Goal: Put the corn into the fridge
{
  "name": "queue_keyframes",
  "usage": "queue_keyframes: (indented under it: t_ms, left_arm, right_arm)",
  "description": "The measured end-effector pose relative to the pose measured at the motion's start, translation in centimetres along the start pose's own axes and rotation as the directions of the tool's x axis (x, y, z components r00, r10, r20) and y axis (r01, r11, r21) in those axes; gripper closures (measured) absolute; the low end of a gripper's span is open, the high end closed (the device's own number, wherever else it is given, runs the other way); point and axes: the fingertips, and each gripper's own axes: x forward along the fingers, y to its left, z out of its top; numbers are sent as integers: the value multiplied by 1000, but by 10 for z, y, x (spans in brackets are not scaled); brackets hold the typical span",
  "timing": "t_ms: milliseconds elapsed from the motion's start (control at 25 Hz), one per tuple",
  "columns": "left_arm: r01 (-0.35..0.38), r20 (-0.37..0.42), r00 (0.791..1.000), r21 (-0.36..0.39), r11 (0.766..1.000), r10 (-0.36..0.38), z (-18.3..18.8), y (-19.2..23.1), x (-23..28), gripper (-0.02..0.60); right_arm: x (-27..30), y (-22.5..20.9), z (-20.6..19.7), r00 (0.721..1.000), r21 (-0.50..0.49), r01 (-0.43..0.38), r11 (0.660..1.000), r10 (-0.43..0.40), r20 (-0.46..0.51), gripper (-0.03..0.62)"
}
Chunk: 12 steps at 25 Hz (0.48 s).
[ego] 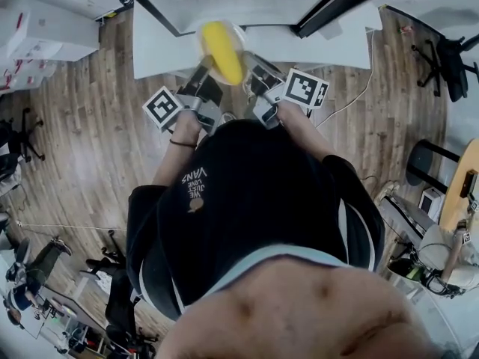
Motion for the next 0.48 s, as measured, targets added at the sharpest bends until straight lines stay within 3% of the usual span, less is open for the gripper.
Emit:
queue_keyframes:
  t_ms: [480]
  left_arm:
    - [10,-3,1000,-6,1000,-10,15,-9,38,538]
  right_arm:
    - [13,-9,38,1000,12,-3,1000,3,-3,565]
